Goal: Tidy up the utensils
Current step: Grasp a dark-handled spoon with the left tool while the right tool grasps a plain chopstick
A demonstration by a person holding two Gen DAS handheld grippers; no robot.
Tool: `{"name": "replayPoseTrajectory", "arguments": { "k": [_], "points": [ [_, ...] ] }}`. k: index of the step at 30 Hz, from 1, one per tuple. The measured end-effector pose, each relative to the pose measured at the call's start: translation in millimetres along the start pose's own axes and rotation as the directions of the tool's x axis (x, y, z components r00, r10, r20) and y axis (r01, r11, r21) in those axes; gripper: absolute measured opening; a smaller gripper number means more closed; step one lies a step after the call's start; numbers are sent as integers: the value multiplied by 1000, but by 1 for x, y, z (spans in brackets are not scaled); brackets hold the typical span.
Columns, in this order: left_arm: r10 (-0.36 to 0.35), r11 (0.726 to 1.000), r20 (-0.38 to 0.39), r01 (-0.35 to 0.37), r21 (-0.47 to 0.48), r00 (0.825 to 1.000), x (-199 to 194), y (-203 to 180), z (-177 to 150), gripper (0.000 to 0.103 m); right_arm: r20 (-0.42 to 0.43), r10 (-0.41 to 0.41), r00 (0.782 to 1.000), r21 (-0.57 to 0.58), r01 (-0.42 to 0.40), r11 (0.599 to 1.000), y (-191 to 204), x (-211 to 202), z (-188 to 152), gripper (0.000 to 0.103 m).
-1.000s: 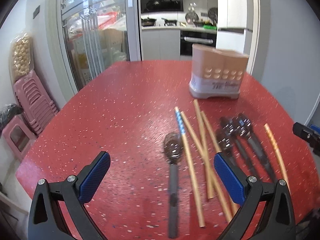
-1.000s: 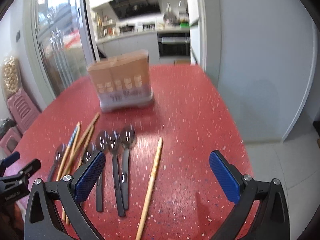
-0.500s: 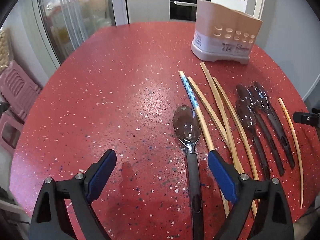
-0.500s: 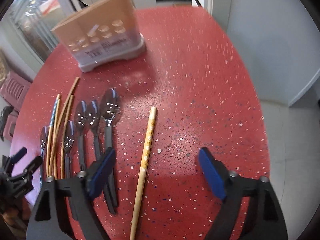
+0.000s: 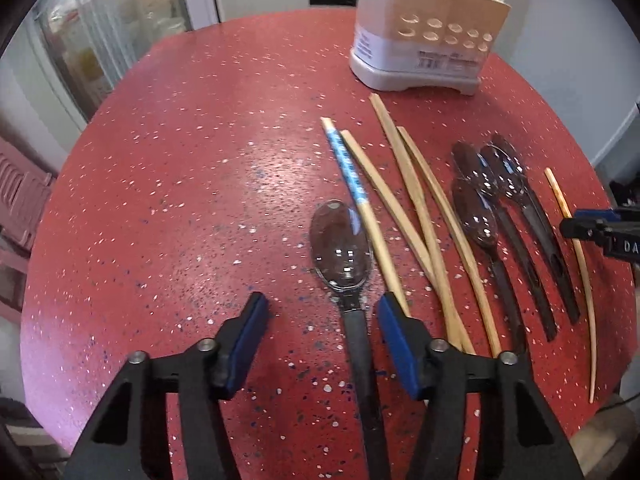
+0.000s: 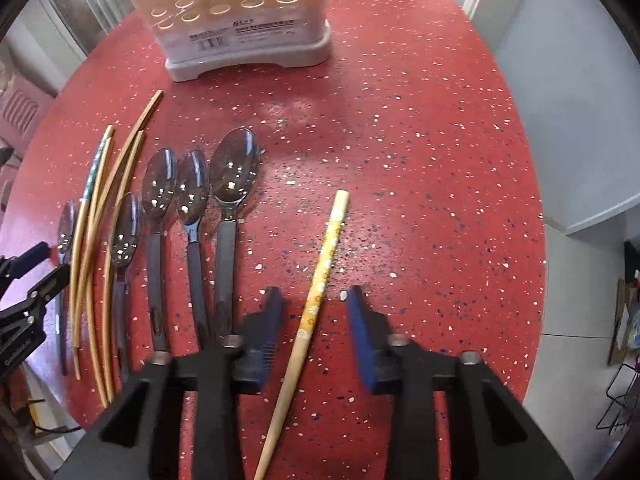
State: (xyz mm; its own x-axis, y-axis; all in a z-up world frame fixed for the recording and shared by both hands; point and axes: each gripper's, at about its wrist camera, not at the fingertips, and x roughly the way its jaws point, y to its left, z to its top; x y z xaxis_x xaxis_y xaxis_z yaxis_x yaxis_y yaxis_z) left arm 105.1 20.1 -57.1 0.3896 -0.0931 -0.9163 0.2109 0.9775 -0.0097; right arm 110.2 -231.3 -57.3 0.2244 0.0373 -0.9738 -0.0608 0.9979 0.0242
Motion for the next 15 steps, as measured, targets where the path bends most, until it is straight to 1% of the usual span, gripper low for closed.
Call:
{"name": "replayPoseTrajectory", "arguments": {
  "k": [2, 5, 7, 8, 9, 12, 15],
  "points": [
    [-11, 1000, -24, 11, 18, 1000, -1, -3, 3, 74, -9, 11, 1000, -8, -12, 1000, 1, -1, 3, 12],
    [-6, 1000, -63, 8, 24, 998, 1, -5, 10, 73, -12, 28, 1000, -16, -28, 999, -2, -3, 6, 8],
    [-16, 1000, -81, 18, 24, 997, 3, -7, 15, 67, -8, 50, 999, -8, -50, 999, -9, -6, 6, 8],
    [-17, 999, -85, 19, 31, 996, 3, -8, 18, 56, -6, 62, 998, -3, -62, 998, -14, -5, 6, 8],
    [-23, 999, -88, 27, 40, 996, 2, -10, 21, 41, -5, 86, 996, 9, -86, 996, -18, -6, 5, 8],
    [-18, 998, -83, 23, 55, 996, 2, -12, 25, 40, 16, 145, 989, 27, -145, 989, -30, -8, 1, 8],
    [-23, 999, -48, 24, 24, 999, -3, -11, 21, 40, 54, 198, 979, 35, -200, 979, -42, -16, -3, 8]
  ]
}}
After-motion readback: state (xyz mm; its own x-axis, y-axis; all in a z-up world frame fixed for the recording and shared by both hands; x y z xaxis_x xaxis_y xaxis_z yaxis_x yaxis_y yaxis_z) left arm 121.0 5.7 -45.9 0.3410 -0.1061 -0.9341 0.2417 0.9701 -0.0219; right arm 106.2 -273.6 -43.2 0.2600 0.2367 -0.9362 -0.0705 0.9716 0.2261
